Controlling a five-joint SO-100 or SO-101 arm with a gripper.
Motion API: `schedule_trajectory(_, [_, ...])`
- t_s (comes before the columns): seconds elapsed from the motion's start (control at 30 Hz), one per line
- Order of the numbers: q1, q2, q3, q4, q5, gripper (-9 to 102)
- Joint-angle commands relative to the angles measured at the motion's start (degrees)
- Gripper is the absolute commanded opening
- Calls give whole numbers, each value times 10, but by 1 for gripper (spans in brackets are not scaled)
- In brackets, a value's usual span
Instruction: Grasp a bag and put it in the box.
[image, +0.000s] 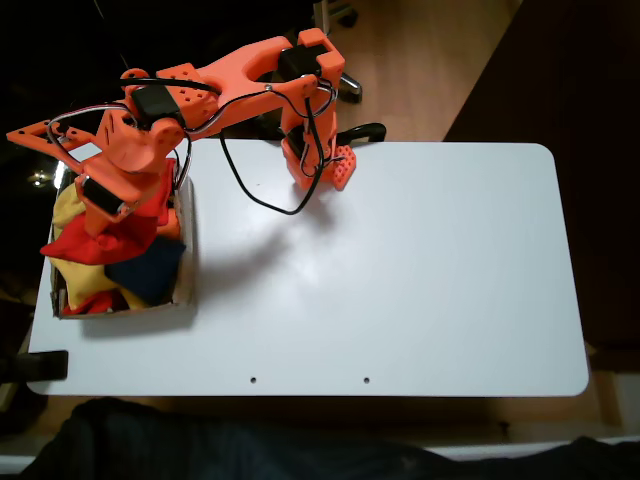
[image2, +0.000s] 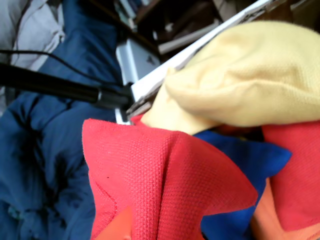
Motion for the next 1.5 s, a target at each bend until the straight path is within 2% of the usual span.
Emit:
schedule_trajectory(0.0, [11,-1,-45,-13,-3,0])
schedule_trajectory(0.13, [13,-18,-45,-13,-11,1])
schedule_trajectory(0.27, [12,-25,-42,-14,-23,9])
schedule_trajectory(0.33, [11,-25,-40,-15,-20,18])
schedule_trajectory(0.37, [11,-23,-38,-15,-18,27])
schedule_trajectory(0.53, [7,-11,-18,-24,-16,40])
schedule_trajectory(0.87, [-21,70,47,-46,-15,54])
schedule_trajectory(0.97, [-25,92,55,-41,40,60])
schedule_trajectory(1.07, [-25,115,67,-41,102,62])
schedule_trajectory(1.13, [-31,132,79,-47,121,62])
schedule_trajectory(1.33, [-44,166,101,-49,171,79])
schedule_trajectory(1.47, [-53,183,112,-50,182,83])
